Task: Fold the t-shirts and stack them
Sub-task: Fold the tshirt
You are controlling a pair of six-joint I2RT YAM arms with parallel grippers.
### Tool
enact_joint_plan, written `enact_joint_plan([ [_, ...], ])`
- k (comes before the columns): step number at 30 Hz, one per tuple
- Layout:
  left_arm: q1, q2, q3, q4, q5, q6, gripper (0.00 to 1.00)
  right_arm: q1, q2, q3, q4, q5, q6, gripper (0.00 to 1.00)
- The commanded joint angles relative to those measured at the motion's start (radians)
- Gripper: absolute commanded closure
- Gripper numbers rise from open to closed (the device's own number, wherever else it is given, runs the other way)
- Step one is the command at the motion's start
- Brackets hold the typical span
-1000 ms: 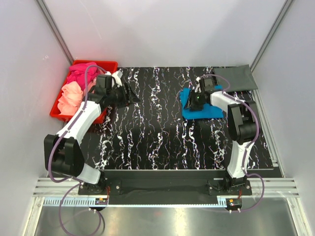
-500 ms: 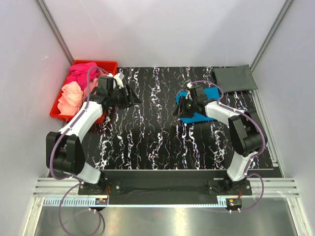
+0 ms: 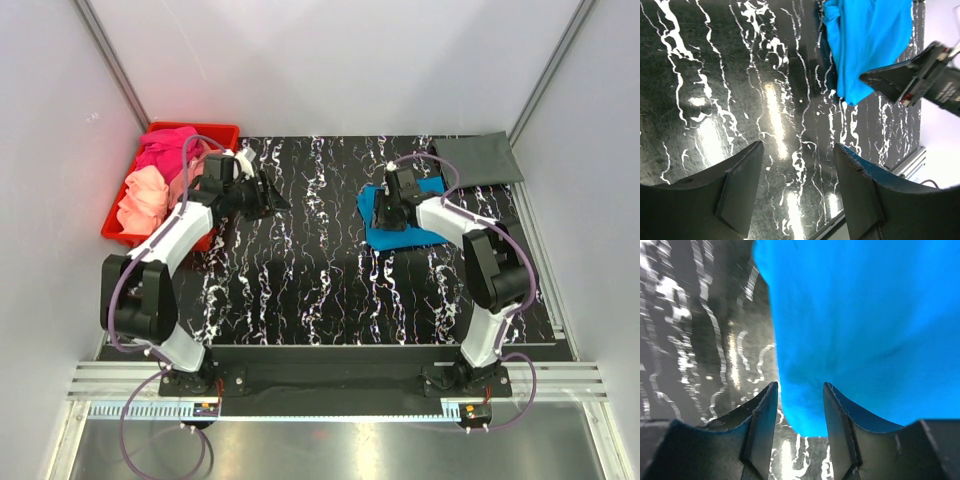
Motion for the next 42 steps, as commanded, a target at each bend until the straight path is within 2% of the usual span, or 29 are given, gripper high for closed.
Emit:
enact_joint_plan([
  [1,0.029,0.042,0.047,0.061,0.031,0.024,0.36,0.017,0.027,-0.036,0.041,-0.022,0.049,0.52],
  [6,0.042,0.154,0.133,0.077,0.072,0.034,0.37,0.09,0.05,-0.066,0.086,-0.059,0.174,0.53],
  [10,0.042,0.232,0.19,0.104,0.135,0.089,0.38,0.234,0.022,-0.073,0.132,-0.051,0.267,0.53],
  [12,0.04,0.272,0.2,0.121,0.143,0.123,0.38,0.267,-0.008,-0.046,0.119,-0.022,0.289,0.53],
  [16,0.034,0.331,0.191,0.172,0.209,0.21,0.39,0.271,-0.091,0.017,0.068,-0.03,0.26,0.51],
  [19,0.008,0.369,0.231,0.179,0.215,0.267,0.39,0.265,-0.134,0.101,-0.04,-0.068,0.136,0.45],
  [23,-0.038,0.455,0.34,0.103,0.189,0.316,0.38,0.164,-0.221,0.059,-0.069,-0.186,0.004,0.37],
  [24,-0.062,0.47,0.361,0.086,0.18,0.324,0.38,0.084,-0.234,0.043,-0.071,-0.246,-0.012,0.37],
  [29,-0.124,0.551,0.467,0.054,0.134,0.358,0.37,-0.101,-0.228,-0.004,-0.098,-0.422,-0.149,0.37],
  [33,-0.151,0.616,0.529,0.047,0.102,0.344,0.37,-0.233,-0.188,-0.029,-0.068,-0.461,-0.182,0.39],
  [37,-0.167,0.682,0.594,0.031,0.095,0.34,0.37,-0.307,-0.118,-0.029,-0.05,-0.475,-0.203,0.39],
  [42,-0.193,0.728,0.642,0.011,0.094,0.361,0.37,-0.33,-0.052,-0.044,0.015,-0.519,-0.234,0.4],
])
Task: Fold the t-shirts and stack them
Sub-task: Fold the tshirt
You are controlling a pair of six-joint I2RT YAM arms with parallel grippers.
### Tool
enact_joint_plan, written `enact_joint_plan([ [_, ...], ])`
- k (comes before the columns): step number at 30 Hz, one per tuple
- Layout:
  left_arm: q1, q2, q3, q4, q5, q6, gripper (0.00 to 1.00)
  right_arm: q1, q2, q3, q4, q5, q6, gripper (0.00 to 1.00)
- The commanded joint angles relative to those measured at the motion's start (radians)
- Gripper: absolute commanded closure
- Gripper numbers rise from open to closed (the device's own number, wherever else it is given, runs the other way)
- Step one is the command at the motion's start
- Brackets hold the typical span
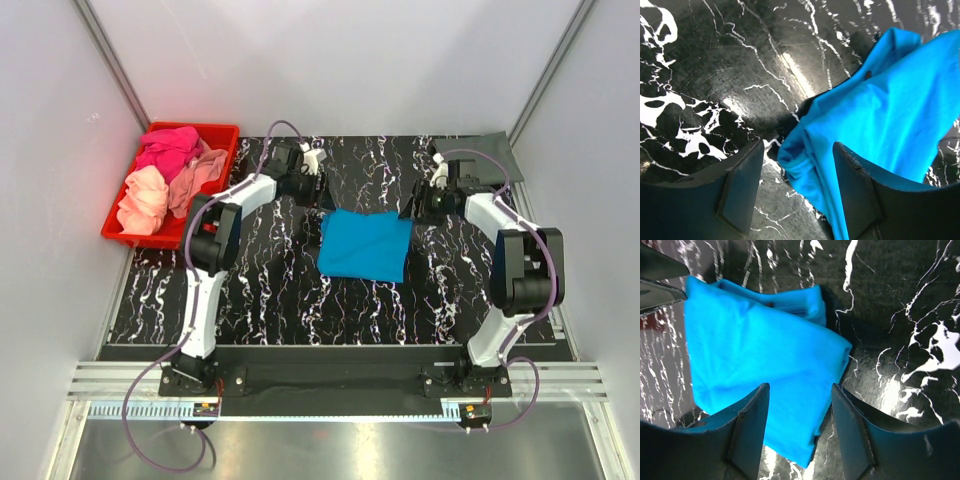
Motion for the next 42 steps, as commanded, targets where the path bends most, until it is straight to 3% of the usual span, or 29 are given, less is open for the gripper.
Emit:
enact_joint_plan([
  [1,-0.019,0.012,0.059,-0.01,-0.018,0.031,0.37,-0.008,0.051,-0.004,0.067,-0.064,-0.049,0.4],
  [9,-0.019,0.018,0.054,0.035,0.013,0.045,0.37,-0.069,0.077,-0.01,0.126,-0.103,-0.057,0.41],
  [30,-0.02,0.022,0.031,0.131,0.094,0.019,0.41,-0.082,0.152,0.031,0.182,-0.212,-0.023,0.54],
  [38,-0.022,0.025,0.03,0.098,0.082,0.036,0.47,-0.082,0.145,0.021,0.195,-0.209,-0.014,0.55],
  [42,-0.023,0.021,0.024,0.072,0.059,0.056,0.45,-0.084,0.141,0.019,0.196,-0.209,-0.011,0.55],
])
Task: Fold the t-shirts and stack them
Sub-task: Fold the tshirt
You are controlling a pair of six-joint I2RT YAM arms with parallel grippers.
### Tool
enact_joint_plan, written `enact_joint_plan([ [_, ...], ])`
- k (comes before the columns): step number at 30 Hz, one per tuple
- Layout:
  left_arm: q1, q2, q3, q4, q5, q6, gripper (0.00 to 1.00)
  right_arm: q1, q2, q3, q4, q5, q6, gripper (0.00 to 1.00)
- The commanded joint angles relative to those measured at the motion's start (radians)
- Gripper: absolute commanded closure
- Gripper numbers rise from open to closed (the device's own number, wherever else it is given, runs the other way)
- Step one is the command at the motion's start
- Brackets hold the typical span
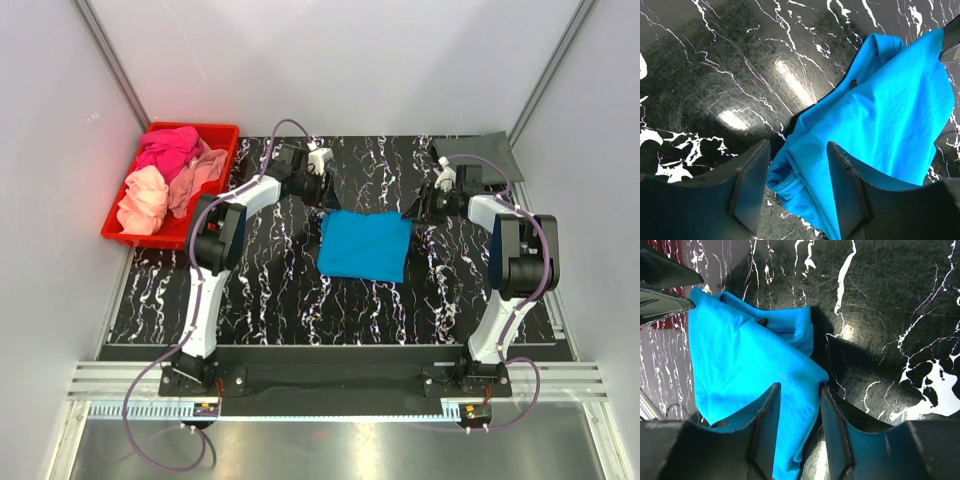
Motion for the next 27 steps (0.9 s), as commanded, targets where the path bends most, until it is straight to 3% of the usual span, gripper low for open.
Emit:
enact_joint_plan([
  [1,-0.006,-0.02,-0.004,0.001,0.002,0.033,0.44,-0.003,-0.001,0.028,0.039,-0.029,0.009,0.56],
  [8,-0.012,-0.017,-0.005,-0.005,-0.004,0.038,0.44,-0.003,0.002,0.03,0.044,-0.032,0.011,0.55],
  [10,-0.012,-0.015,-0.005,-0.005,-0.002,0.038,0.49,-0.003,0.0,0.028,0.045,-0.03,0.011,0.55],
  [11,-0.012,-0.015,-0.004,-0.004,-0.002,0.037,0.6,-0.003,-0.001,0.027,0.05,-0.03,0.012,0.57],
  [14,-0.012,-0.025,-0.001,0.002,0.001,0.024,0.83,-0.001,-0.001,0.028,0.06,-0.035,0.015,0.79],
  [15,-0.012,-0.029,0.001,0.004,0.002,0.018,0.96,-0.003,-0.006,0.027,0.067,-0.039,0.015,0.91],
  [16,-0.013,-0.044,0.002,0.002,0.001,0.014,1.0,-0.003,-0.012,0.027,0.071,-0.048,0.015,0.96],
  [17,-0.013,-0.057,0.004,0.004,-0.002,0.001,1.0,-0.001,-0.018,0.016,0.089,-0.053,0.018,1.0],
  [27,-0.046,-0.25,-0.074,0.019,-0.146,-0.084,1.0,-0.003,-0.061,-0.021,0.159,-0.088,0.064,1.0],
])
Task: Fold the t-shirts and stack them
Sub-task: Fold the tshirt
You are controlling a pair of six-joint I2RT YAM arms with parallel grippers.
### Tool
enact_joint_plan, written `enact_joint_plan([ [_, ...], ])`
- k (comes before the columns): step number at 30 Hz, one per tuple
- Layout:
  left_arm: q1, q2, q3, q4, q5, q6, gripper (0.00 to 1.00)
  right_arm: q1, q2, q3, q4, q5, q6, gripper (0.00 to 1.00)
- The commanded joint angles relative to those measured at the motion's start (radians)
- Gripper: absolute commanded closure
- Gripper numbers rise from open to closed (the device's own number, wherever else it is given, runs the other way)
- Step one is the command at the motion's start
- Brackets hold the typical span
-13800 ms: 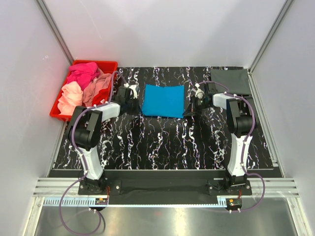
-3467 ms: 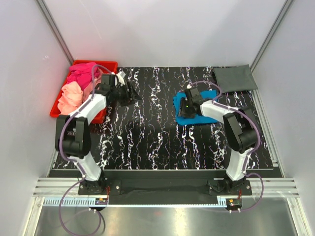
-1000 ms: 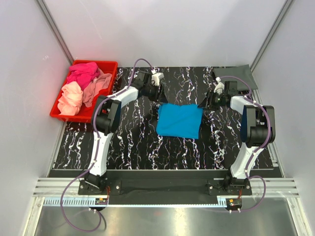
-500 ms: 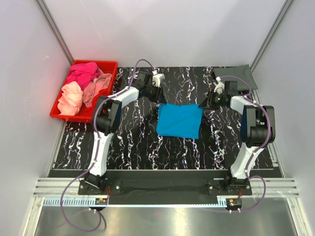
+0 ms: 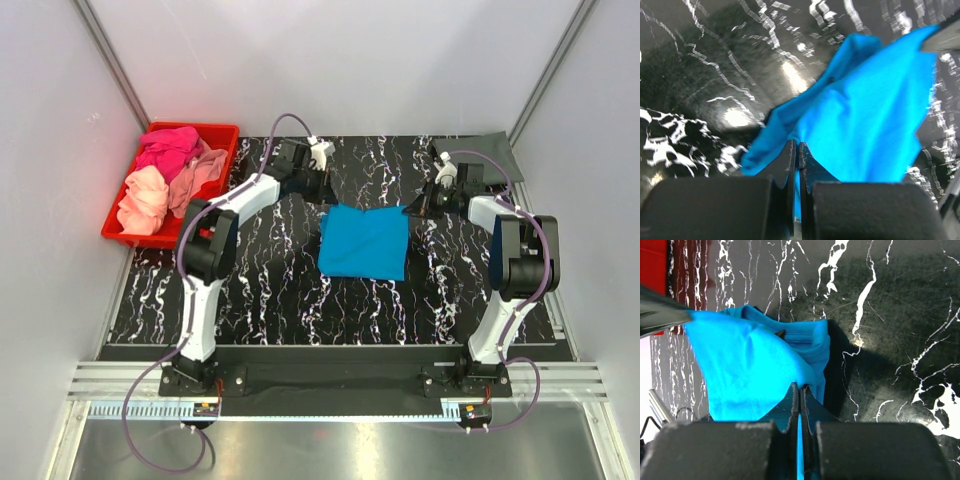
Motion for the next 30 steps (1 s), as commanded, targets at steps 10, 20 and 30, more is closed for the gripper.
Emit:
enact_joint_plan([
  [10,0.013,-0.217,-0.189,0.1,-0.398,-0.117,1.0,-0.001,0.035,0.038,0.232,-0.151,0.135,0.98],
  [20,0.091,-0.003,-0.07,0.109,-0.363,-0.153,1.0,-0.001,0.223,0.169,0.251,-0.174,0.21,0.8],
  [30,0.119,-0.11,-0.086,0.185,-0.246,-0.114,0.31,0.0,0.213,0.216,0.073,-0.083,0.129,0.44],
])
